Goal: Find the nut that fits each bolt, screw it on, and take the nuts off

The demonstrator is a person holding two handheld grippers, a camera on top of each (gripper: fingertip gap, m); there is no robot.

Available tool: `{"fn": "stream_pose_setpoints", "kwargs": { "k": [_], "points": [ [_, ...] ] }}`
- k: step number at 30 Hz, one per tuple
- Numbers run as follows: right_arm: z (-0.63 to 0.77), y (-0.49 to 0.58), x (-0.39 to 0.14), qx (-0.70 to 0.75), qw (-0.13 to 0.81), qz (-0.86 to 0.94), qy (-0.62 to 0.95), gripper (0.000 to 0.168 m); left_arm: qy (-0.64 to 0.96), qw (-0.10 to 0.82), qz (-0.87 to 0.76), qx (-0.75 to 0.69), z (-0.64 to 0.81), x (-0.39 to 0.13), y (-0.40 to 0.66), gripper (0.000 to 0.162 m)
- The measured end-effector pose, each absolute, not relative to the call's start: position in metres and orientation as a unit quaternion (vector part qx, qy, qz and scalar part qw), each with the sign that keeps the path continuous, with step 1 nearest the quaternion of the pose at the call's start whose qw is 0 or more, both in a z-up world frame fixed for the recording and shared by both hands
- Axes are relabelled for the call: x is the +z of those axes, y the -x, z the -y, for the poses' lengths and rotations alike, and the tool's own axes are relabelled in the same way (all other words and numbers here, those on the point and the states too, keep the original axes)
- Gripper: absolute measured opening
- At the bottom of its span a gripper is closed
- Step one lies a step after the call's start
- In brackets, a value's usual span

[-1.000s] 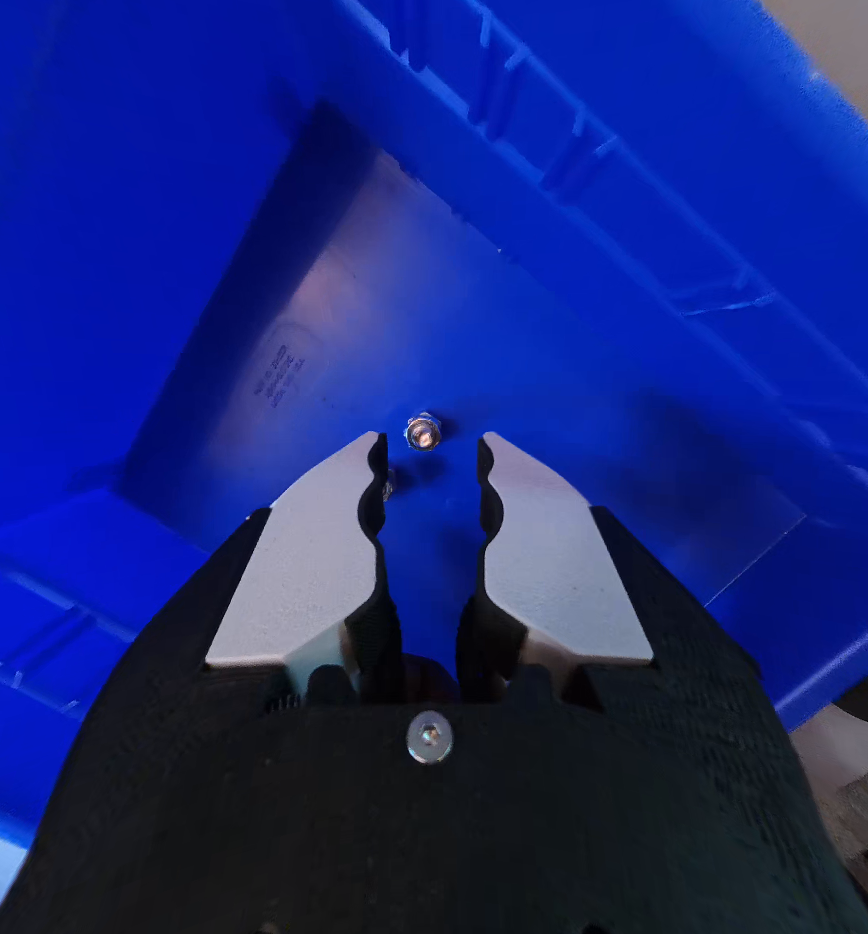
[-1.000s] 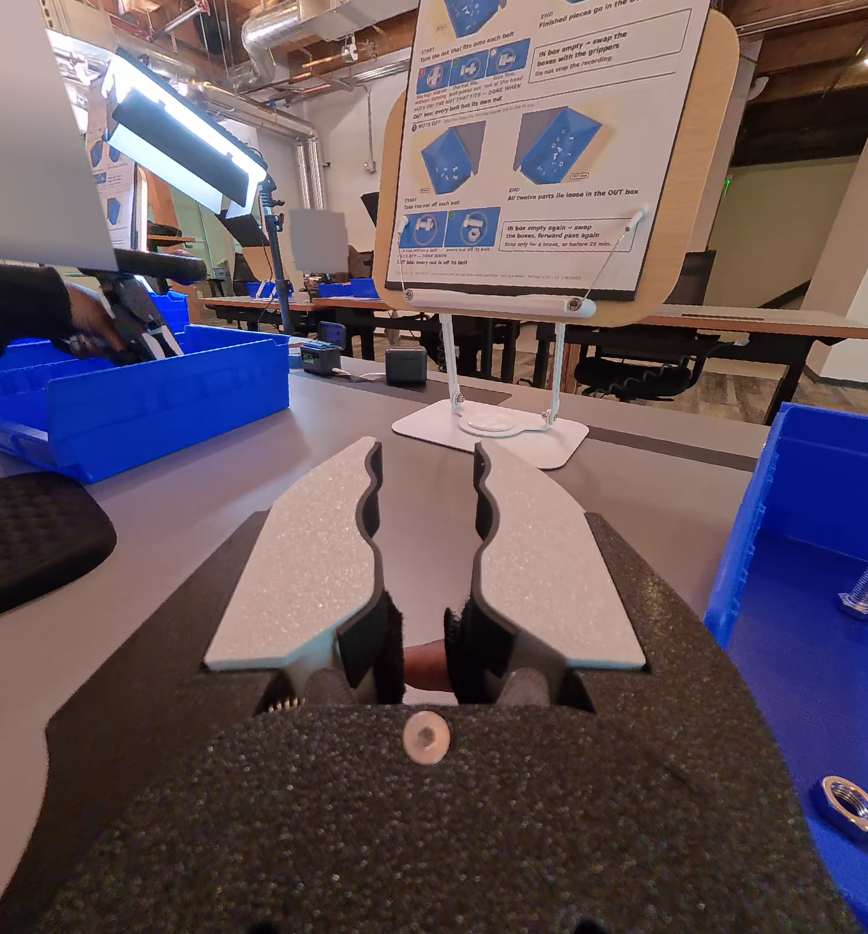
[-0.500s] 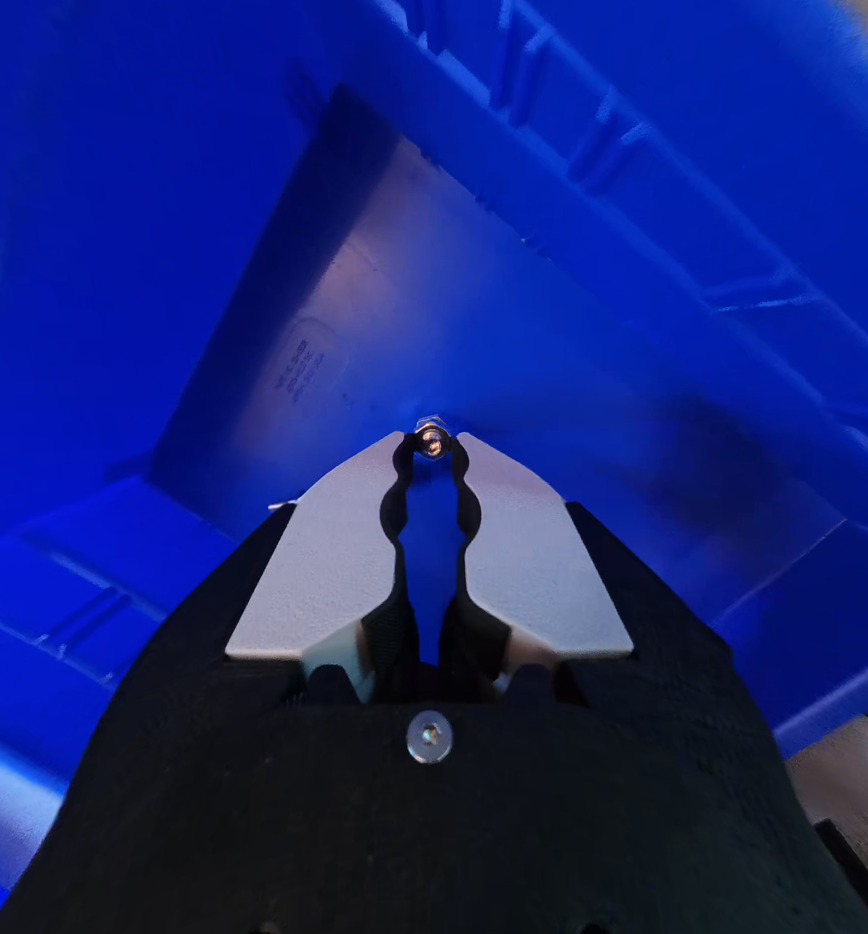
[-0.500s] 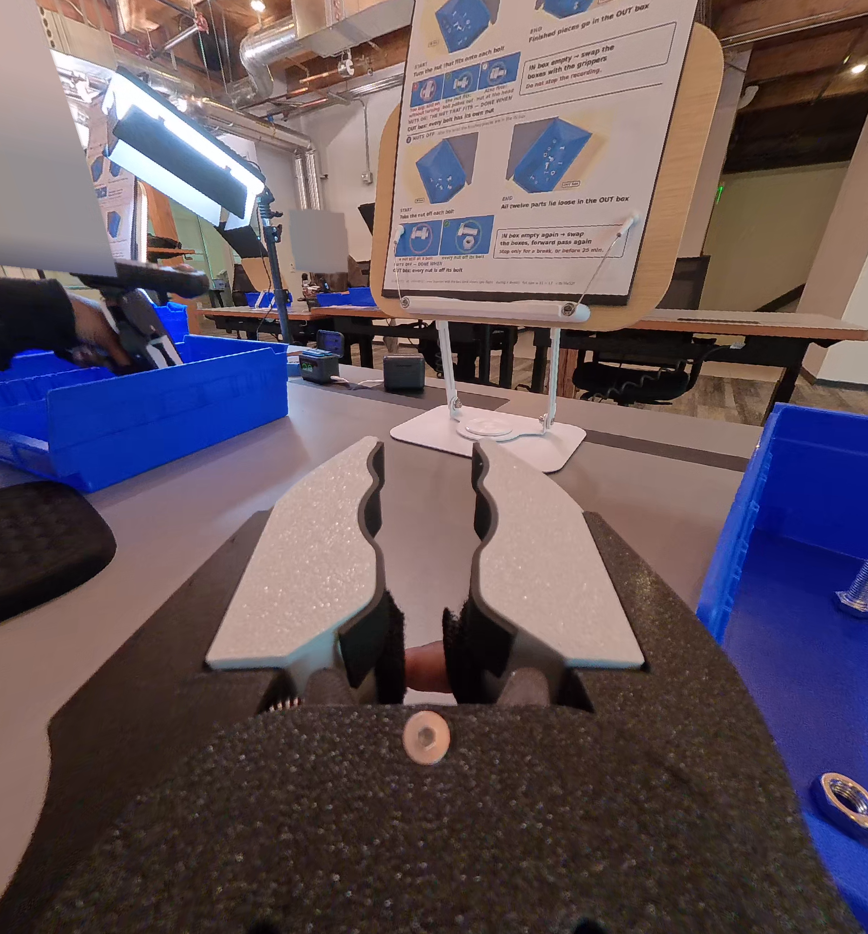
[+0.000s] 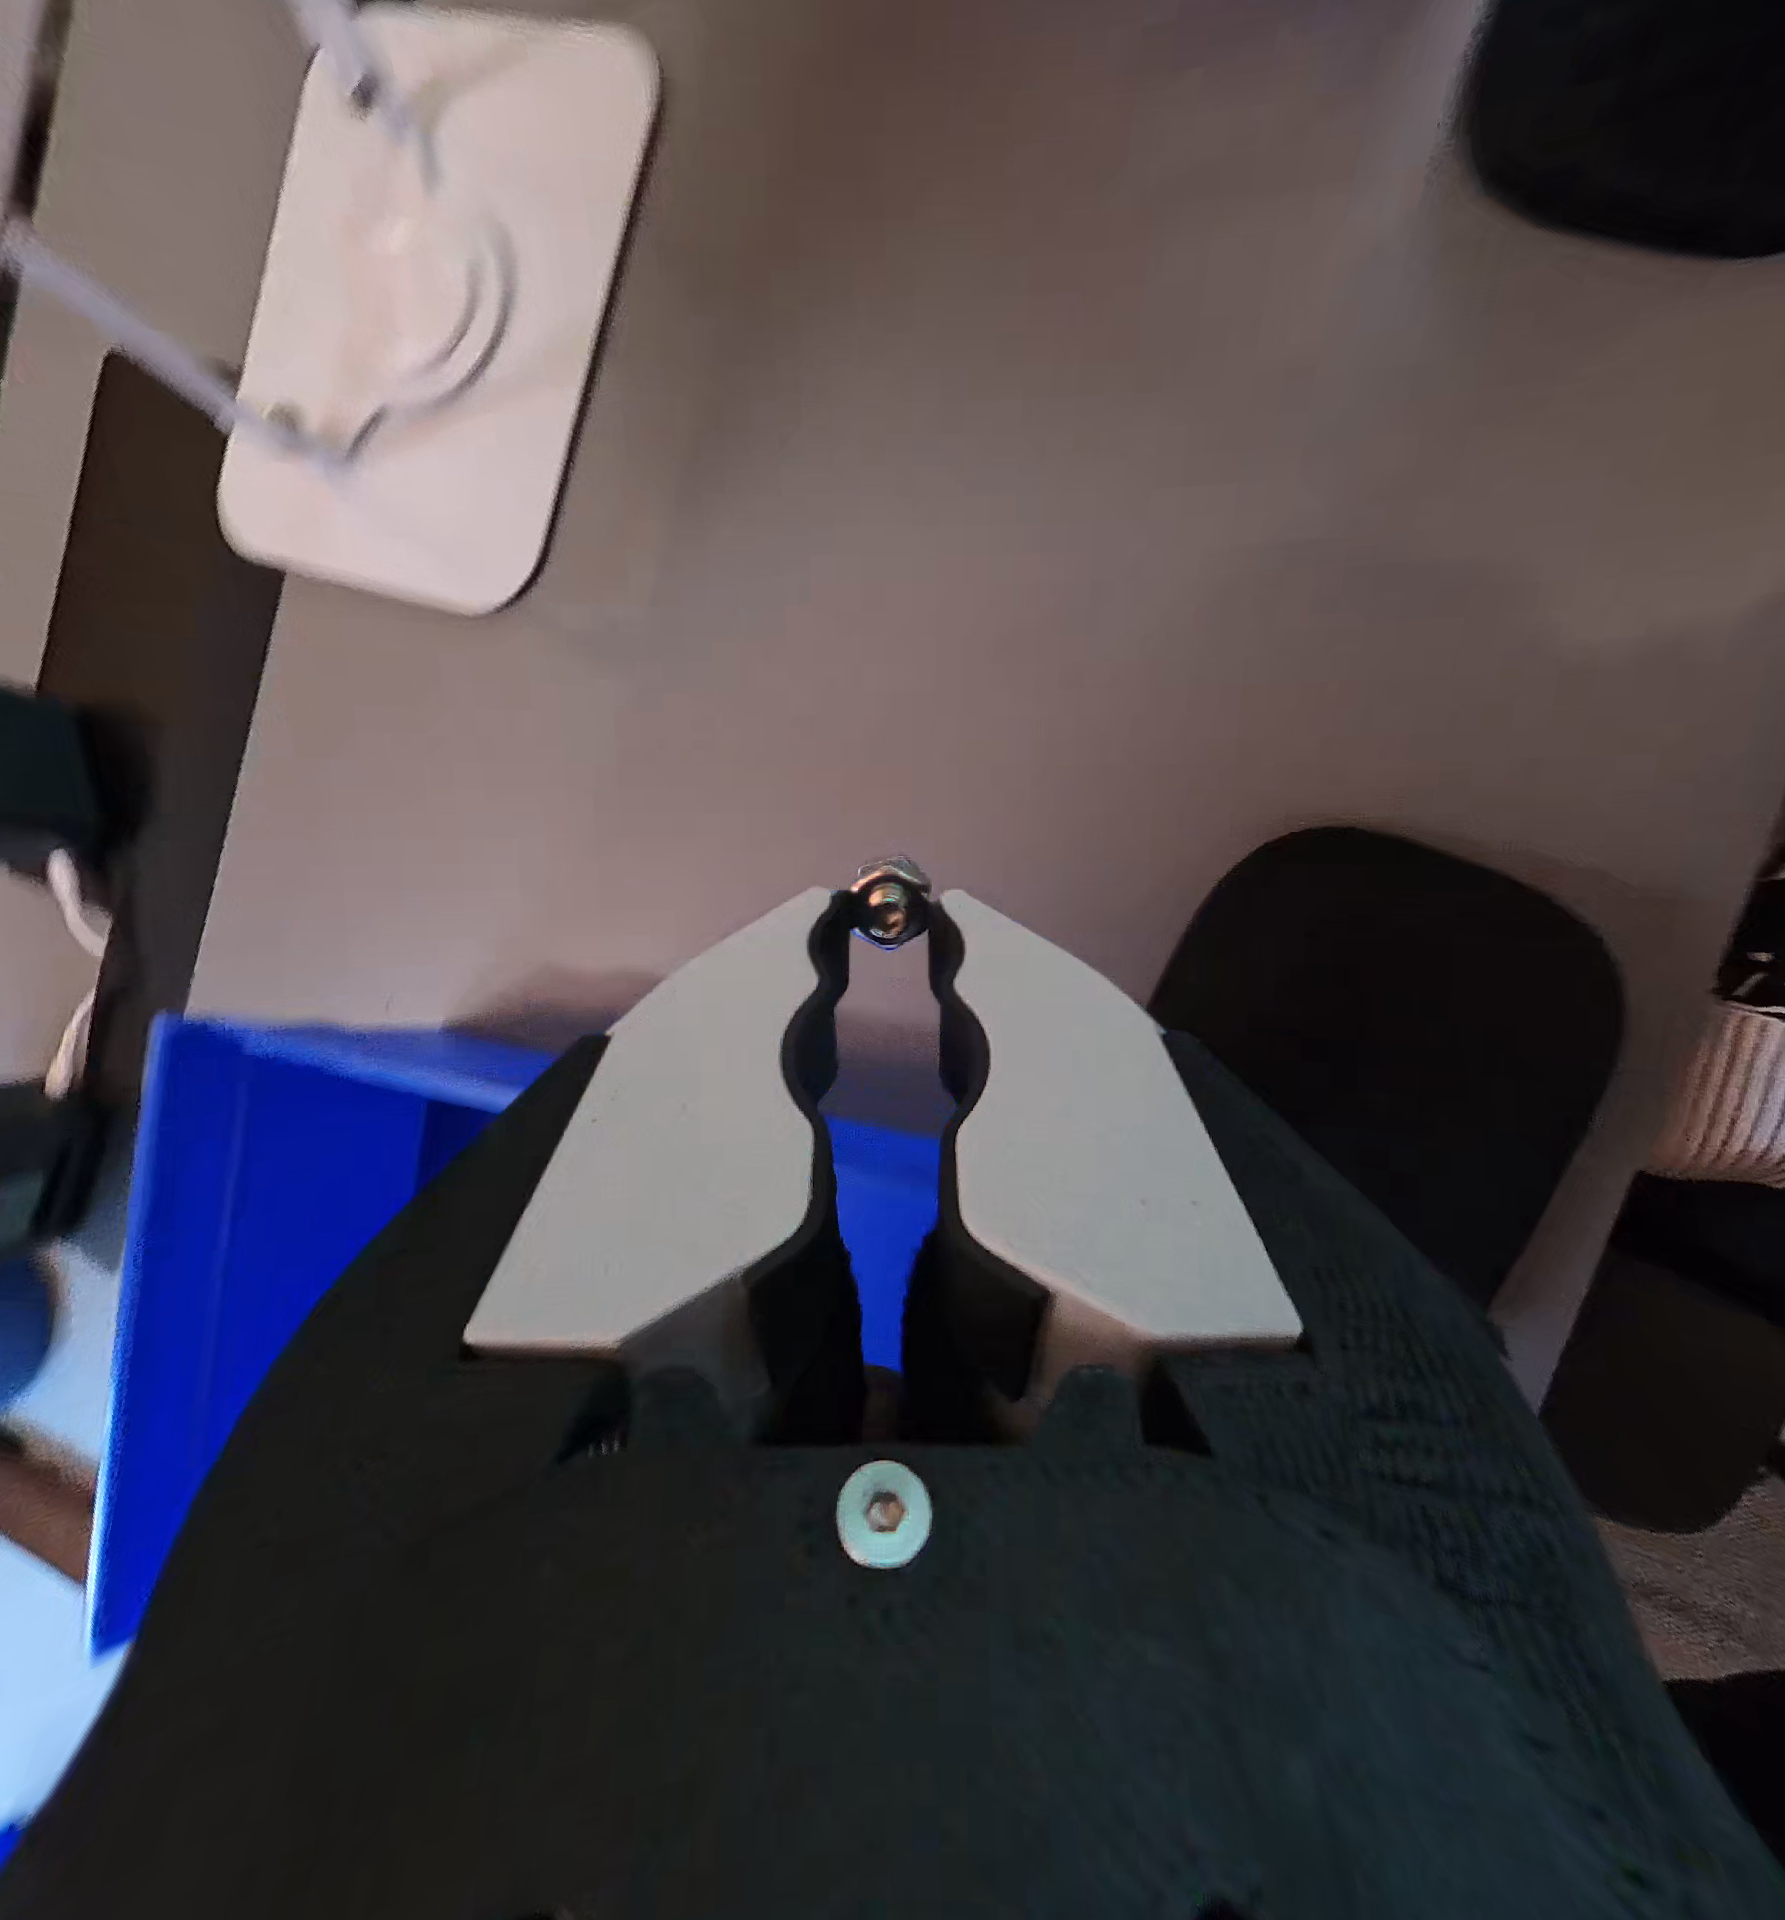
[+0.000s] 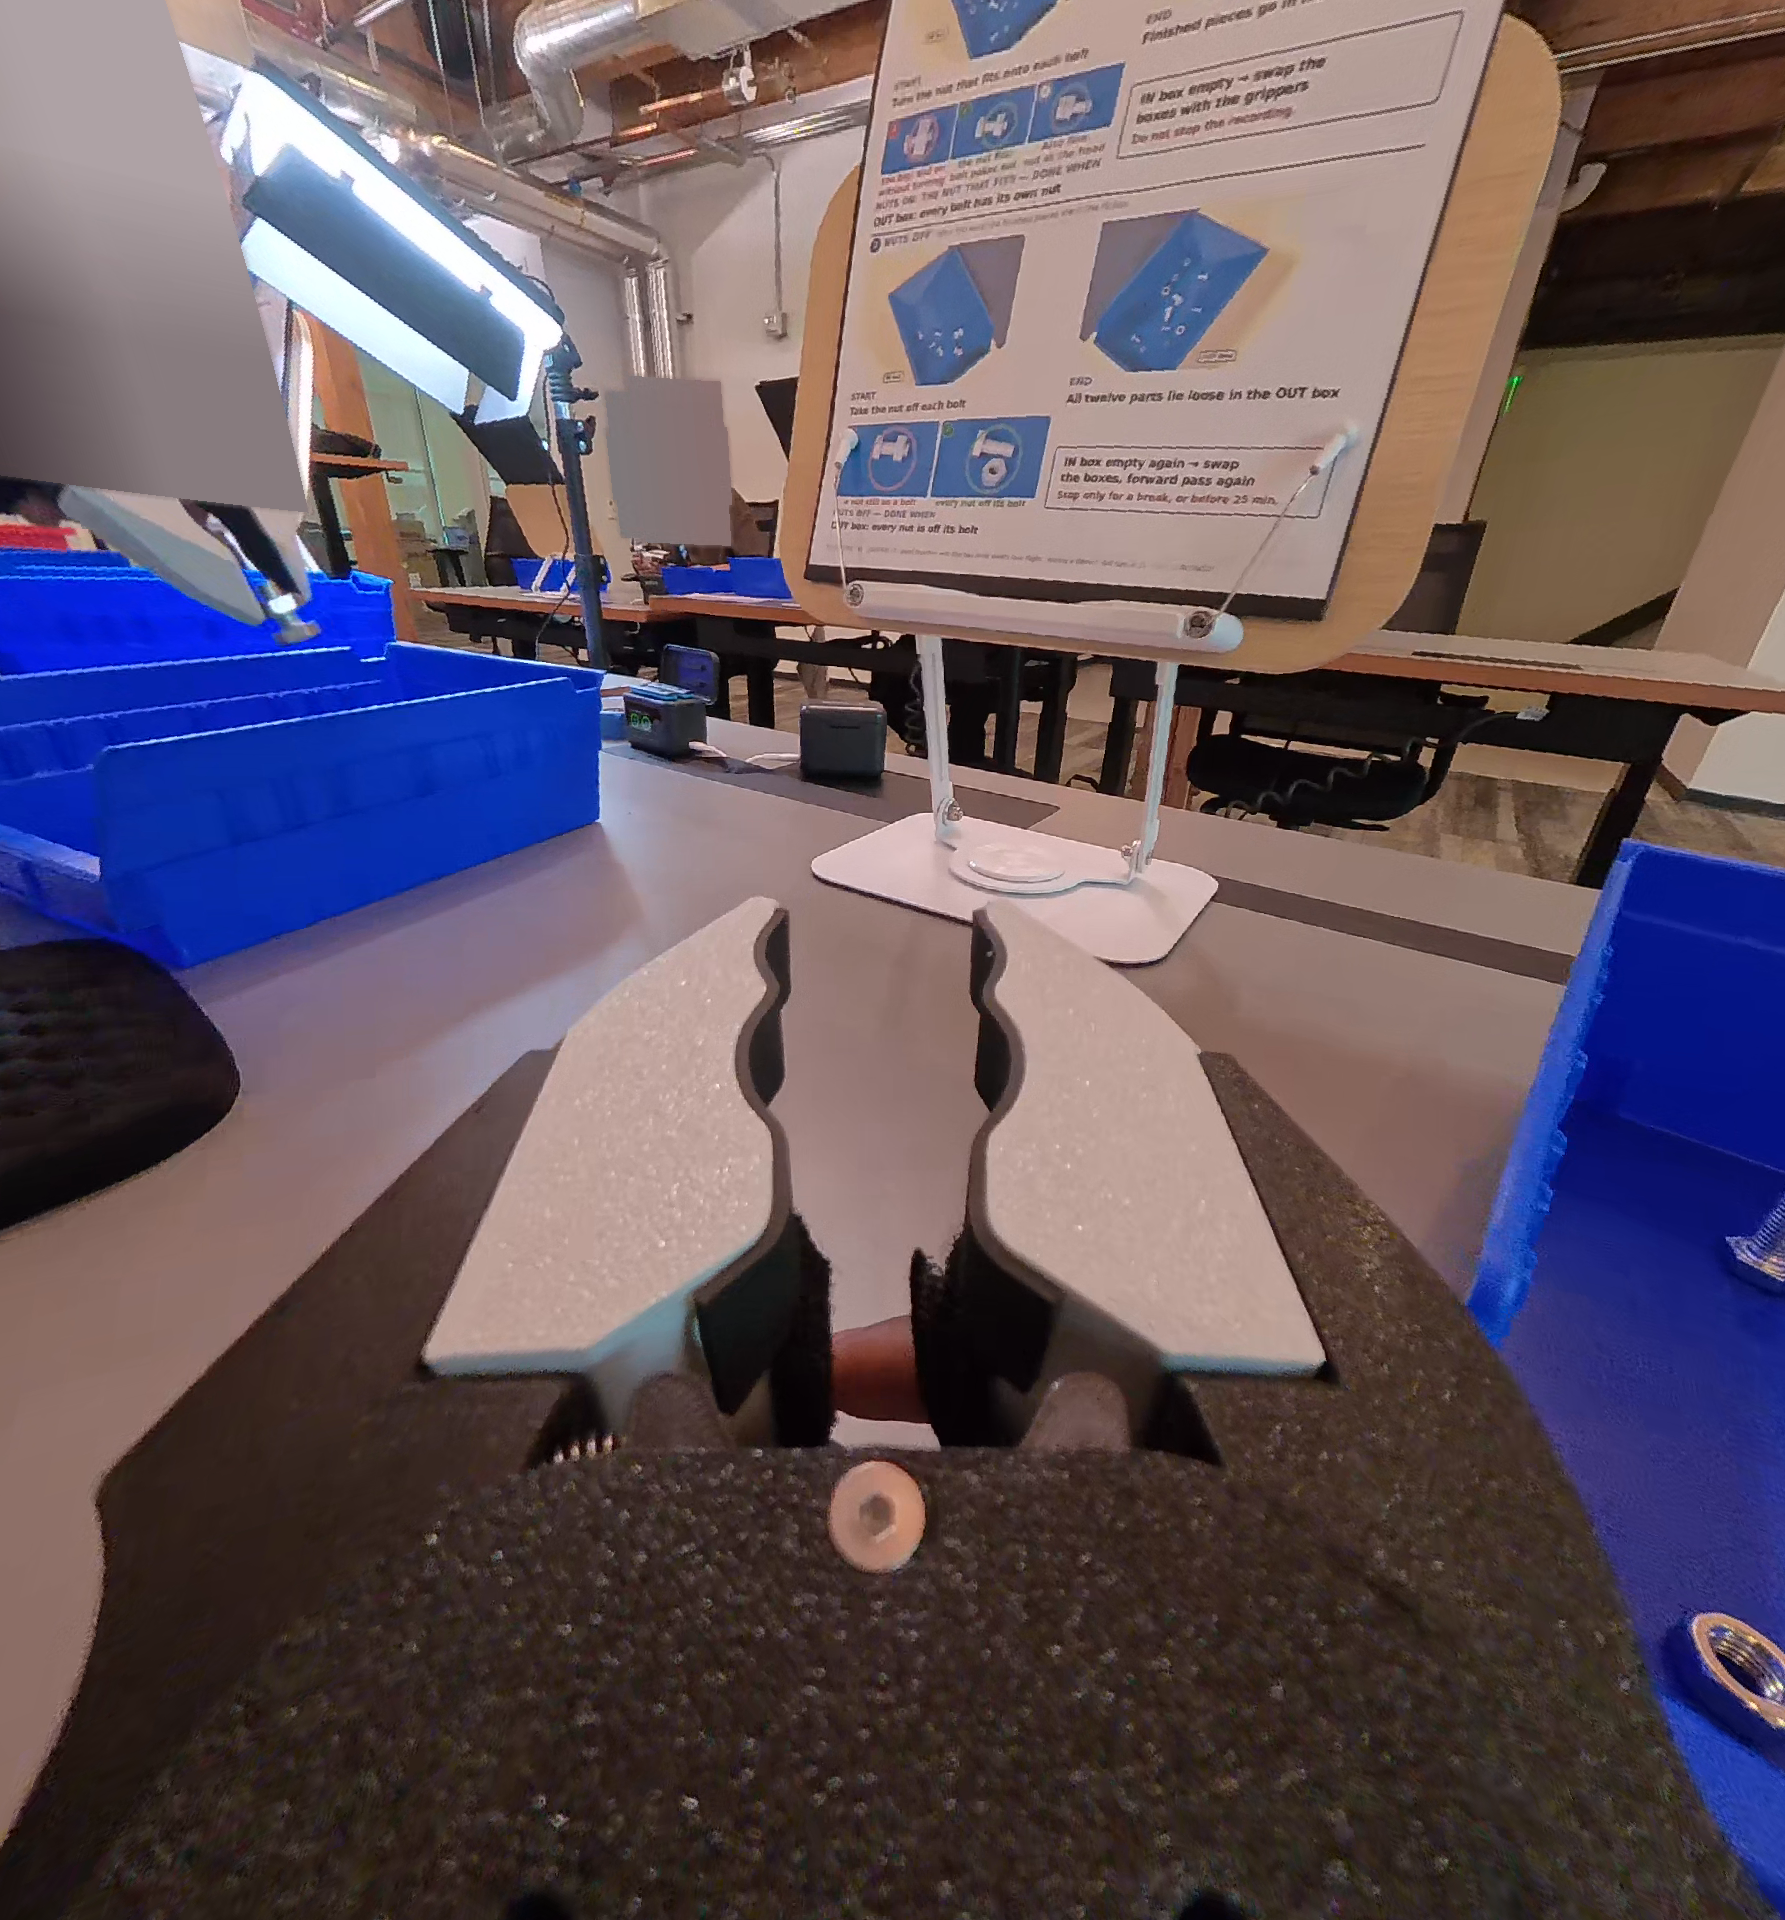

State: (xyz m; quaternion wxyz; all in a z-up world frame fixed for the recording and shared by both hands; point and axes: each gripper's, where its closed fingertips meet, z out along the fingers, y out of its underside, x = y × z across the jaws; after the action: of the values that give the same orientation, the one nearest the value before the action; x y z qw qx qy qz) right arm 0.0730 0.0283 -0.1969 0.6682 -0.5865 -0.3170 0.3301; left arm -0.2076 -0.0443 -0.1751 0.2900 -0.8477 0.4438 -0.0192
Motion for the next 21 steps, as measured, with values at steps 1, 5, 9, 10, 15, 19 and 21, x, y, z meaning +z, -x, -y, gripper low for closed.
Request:
{"fn": "stream_pose_setpoints", "kwargs": {
  "k": [1, 5, 9, 10, 15, 19, 21],
  "points": [
    [-0.027, -0.072, -0.197, 0.331, 0.667, 0.323, 0.584, 0.034, 0.838, 0.29, -0.461, -0.024, 0.048, -0.178, 0.192, 0.015],
    [-0.019, -0.064, -0.2, 0.333, 0.656, 0.356, 0.575, 0.034, 0.808, 0.271, -0.521, -0.038, 0.062, -0.198, 0.143, 0.015],
    [-0.017, -0.06, -0.202, 0.33, 0.651, 0.37, 0.575, 0.034, 0.79, 0.239, -0.562, -0.057, 0.074, -0.229, 0.106, 0.015],
    [-0.017, -0.06, -0.202, 0.33, 0.65, 0.371, 0.575, 0.034, 0.787, 0.228, -0.57, -0.064, 0.077, -0.237, 0.099, 0.014],
    [-0.018, -0.06, -0.202, 0.333, 0.65, 0.369, 0.575, 0.034, 0.78, 0.19, -0.592, -0.071, 0.079, -0.272, 0.076, 0.015],
    [-0.018, -0.06, -0.202, 0.334, 0.649, 0.368, 0.576, 0.034, 0.782, 0.168, -0.596, -0.071, 0.076, -0.293, 0.066, 0.015],
    [-0.018, -0.06, -0.202, 0.334, 0.649, 0.368, 0.576, 0.034, 0.782, 0.16, -0.598, -0.074, 0.077, -0.301, 0.062, 0.015]
  ]
}}
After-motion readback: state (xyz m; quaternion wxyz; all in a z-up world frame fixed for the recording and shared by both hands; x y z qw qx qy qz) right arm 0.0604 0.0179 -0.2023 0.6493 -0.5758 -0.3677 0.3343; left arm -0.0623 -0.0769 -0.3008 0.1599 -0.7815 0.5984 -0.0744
